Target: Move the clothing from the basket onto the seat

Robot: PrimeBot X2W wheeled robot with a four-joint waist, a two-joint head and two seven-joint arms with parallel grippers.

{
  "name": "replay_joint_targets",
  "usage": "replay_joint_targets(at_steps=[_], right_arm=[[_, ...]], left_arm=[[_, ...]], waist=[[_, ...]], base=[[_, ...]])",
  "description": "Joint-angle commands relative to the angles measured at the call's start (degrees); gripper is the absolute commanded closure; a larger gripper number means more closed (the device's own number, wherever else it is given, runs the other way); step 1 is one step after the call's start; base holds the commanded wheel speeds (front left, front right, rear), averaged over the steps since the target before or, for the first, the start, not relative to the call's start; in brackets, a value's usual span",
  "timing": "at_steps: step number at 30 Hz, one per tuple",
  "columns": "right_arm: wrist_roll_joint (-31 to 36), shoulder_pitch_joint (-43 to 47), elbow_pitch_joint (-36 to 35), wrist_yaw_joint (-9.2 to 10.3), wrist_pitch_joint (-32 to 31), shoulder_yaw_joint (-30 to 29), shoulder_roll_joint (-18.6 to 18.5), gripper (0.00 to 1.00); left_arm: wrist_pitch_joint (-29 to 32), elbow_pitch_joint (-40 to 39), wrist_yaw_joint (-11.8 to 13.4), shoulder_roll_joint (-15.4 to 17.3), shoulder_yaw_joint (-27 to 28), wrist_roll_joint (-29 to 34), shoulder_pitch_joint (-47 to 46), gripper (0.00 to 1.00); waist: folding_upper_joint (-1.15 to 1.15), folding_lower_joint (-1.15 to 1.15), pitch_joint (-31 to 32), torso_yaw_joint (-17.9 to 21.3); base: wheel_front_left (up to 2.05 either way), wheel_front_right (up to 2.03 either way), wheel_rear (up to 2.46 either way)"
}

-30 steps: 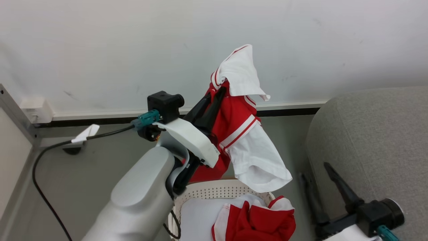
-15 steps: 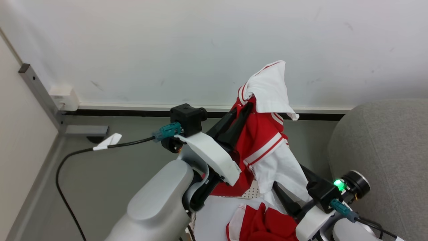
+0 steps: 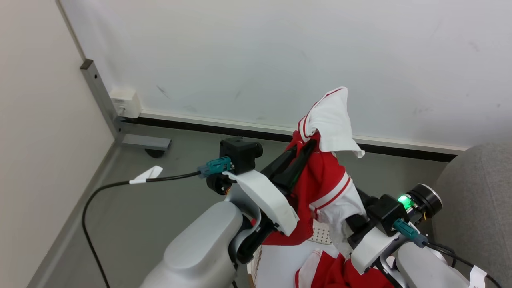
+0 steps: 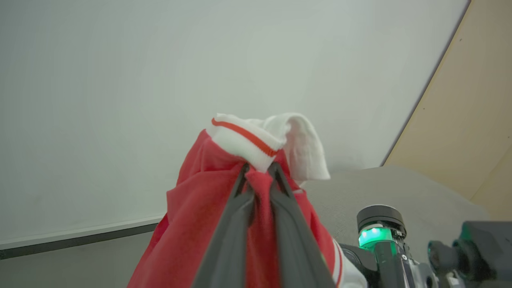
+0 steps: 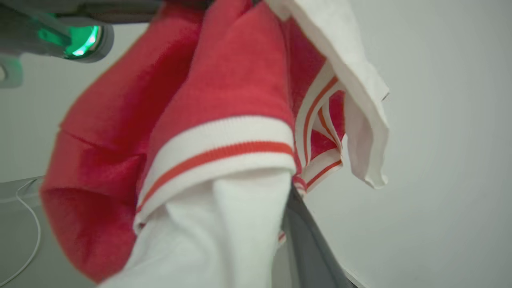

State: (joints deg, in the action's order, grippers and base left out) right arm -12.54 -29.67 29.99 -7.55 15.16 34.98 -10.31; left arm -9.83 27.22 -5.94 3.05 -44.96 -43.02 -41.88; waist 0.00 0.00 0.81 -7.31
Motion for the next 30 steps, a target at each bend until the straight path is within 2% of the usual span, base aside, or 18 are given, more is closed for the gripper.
replay_joint_targets(at_steps=[1, 7, 15, 16, 17, 18, 25, 30], right_arm=[[-0.23, -0.33, 0.01, 0.12, -0.01, -0.1, 0.01, 1.0], [-1.46, 1.04, -1.24, 0.12, 0.0, -1.65, 0.29, 1.0], [-4.87, 3.8, -5.34, 0.12, 0.01, -5.84, 0.7, 1.0], [-5.3, 4.28, -5.87, 0.12, 0.0, -6.57, 0.63, 1.0], [-5.76, 4.75, -6.48, 0.12, 0.0, -7.32, 0.65, 1.0], [-6.22, 5.17, -7.29, 0.12, 0.0, -8.21, 0.69, 1.0], [-8.6, 8.22, -12.05, 0.12, 0.01, -15.25, -0.17, 1.0], [-11.7, 9.53, -14.97, 0.12, 0.01, -20.15, -0.19, 1.0]], left_arm=[[-0.57, 0.13, 0.05, 0.02, -0.02, -0.38, -0.13, 1.0], [-1.11, 1.55, 0.24, -0.02, -0.3, -0.73, -0.54, 1.0], [-1.82, 2.97, 0.39, 0.84, -0.21, -0.73, 0.26, 1.0], [-1.91, 3.0, 0.38, 0.87, -0.22, -0.87, 0.47, 0.88], [-1.99, 2.86, 0.2, 0.89, -0.29, -0.98, 0.69, 0.29], [-2.07, 2.79, 0.12, 0.98, -0.43, -0.98, 0.93, 0.0], [-3.45, 1.06, -0.07, 2.49, -0.4, -0.8, 2.75, 0.0], [-4.53, -0.83, 0.09, 4.01, 0.29, 0.47, 4.33, 0.0]], waist=[[0.0, 0.0, 0.06, -0.35], [0.0, 0.0, -0.03, -0.57], [0.0, 0.0, -0.16, 1.61], [0.0, 0.0, -0.18, 1.98], [0.0, 0.0, -0.18, 2.37], [0.0, 0.0, -0.2, 2.76], [0.0, 0.0, -0.49, 6.38], [0.0, 0.0, -1.12, 10.85]], base=[[0.0, 0.0, 0.0], [0.0, 0.0, 0.0], [0.0, 0.0, 0.0], [0.0, 0.0, 0.0], [0.0, 0.0, 0.0], [0.0, 0.0, 0.0], [0.0, 0.0, 0.0], [0.0, 0.0, 0.0]])
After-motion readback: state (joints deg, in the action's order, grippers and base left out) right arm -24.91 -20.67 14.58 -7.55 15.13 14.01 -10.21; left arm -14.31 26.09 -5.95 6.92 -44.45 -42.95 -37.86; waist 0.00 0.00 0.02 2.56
